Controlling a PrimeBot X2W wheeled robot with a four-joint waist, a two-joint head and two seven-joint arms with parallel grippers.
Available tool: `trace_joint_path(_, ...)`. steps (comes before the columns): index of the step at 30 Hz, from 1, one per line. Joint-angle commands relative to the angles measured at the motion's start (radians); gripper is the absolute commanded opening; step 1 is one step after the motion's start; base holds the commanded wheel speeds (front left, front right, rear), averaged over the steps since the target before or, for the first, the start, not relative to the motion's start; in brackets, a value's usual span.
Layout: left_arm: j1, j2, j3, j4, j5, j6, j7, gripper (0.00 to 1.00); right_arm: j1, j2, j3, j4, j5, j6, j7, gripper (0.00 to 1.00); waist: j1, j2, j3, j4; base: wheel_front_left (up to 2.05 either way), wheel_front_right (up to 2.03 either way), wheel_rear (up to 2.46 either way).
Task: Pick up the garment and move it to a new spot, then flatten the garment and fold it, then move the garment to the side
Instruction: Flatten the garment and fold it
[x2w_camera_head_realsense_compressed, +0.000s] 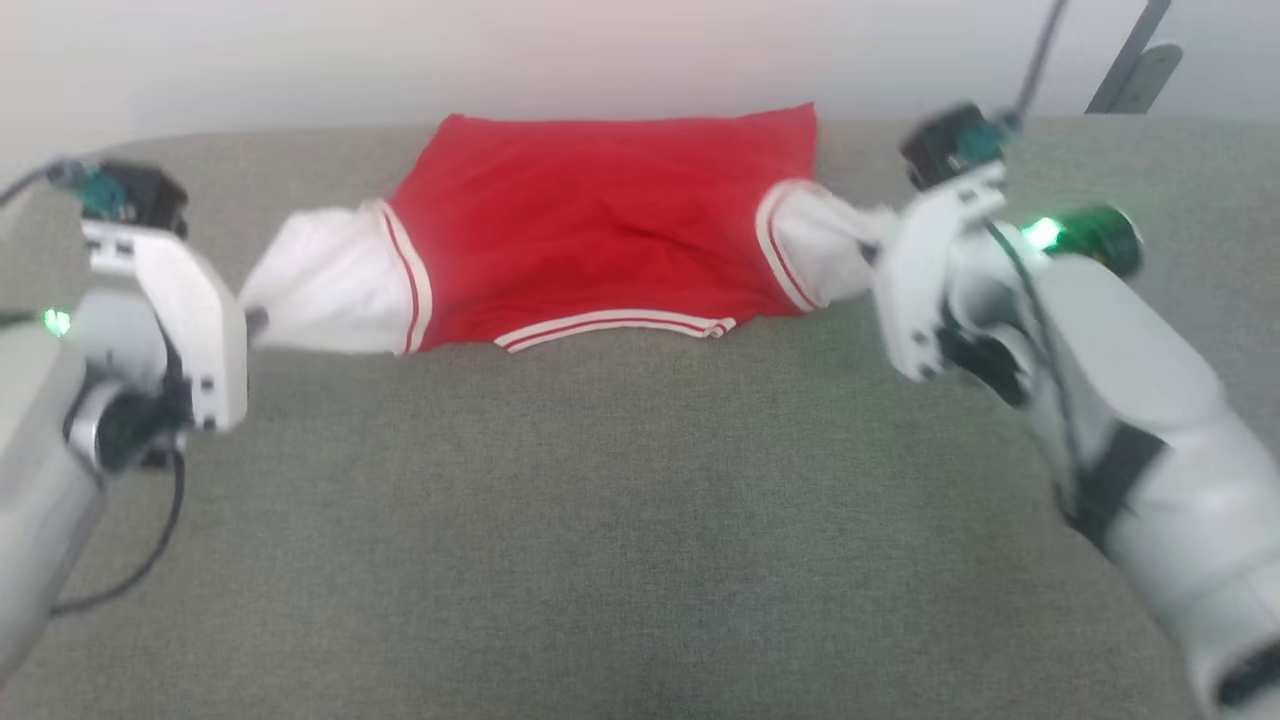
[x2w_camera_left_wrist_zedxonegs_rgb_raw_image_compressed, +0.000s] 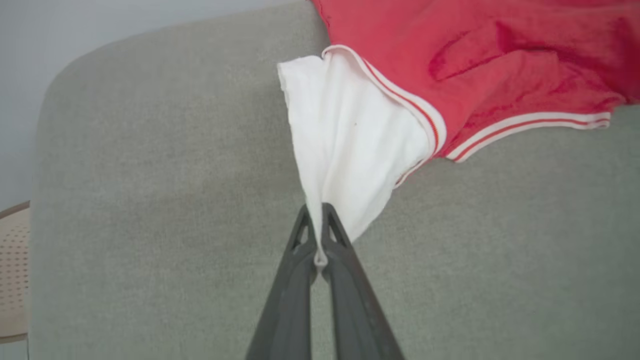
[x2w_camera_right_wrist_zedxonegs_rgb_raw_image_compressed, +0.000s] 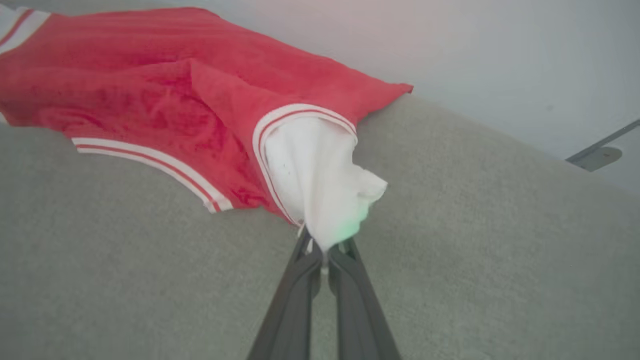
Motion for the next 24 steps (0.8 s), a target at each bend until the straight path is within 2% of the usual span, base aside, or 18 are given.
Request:
trace_joint_path(1, 0.081, 0.049, 0.009, -0.094, -0.033, 0.041, 0.025, 0.00, 0.067, -0.081, 0.055, -0.116, 0.086, 0.000, 0.065, 0.00, -0.0001, 0.0000, -0.014, -0.005, 0.00, 0.00, 0.00)
trace_joint_path(4, 0.183, 0.128, 0.017, -0.265, -0.065, 0.114, 0.059, 0.00, 0.160, -0.211, 0.128, -0.298, 0.196, 0.000, 0.158, 0.00, -0.0001, 0.0000, -0.019, -0.007, 0.00, 0.00, 0.00)
trace_joint_path(7, 0.280, 0.201, 0.036, -0.429, -0.087, 0.195, 0.066, 0.00, 0.238, -0.322, 0.139, -0.446, 0.275, 0.000, 0.214, 0.00, -0.0001, 0.0000, -0.020, -0.006, 0.00, 0.00, 0.00)
trace_joint_path(11, 0.395, 0.274, 0.056, -0.609, -0.135, 0.290, 0.067, 0.00, 0.342, -0.409, 0.127, -0.580, 0.336, 0.000, 0.283, 0.00, -0.0001, 0.0000, -0.017, -0.004, 0.00, 0.00, 0.00)
trace_joint_path(12, 0.424, 0.292, 0.056, -0.646, -0.142, 0.309, 0.066, 0.00, 0.366, -0.427, 0.120, -0.608, 0.347, 0.000, 0.299, 0.00, -0.0001, 0.0000, -0.016, -0.003, 0.00, 0.00, 0.00)
trace_joint_path(13, 0.424, 0.292, 0.056, -0.646, -0.142, 0.309, 0.066, 0.00, 0.366, -0.427, 0.120, -0.608, 0.347, 0.000, 0.299, 0.00, -0.0001, 0.0000, -0.016, -0.003, 0.00, 0.00, 0.00)
trace_joint_path(24, 0.657, 0.434, 0.082, -0.920, -0.234, 0.486, 0.059, 0.00, 0.605, -0.555, 0.048, -0.880, 0.426, 0.000, 0.533, 0.00, -0.0001, 0.0000, -0.016, 0.003, 0.00, 0.00, 0.00)
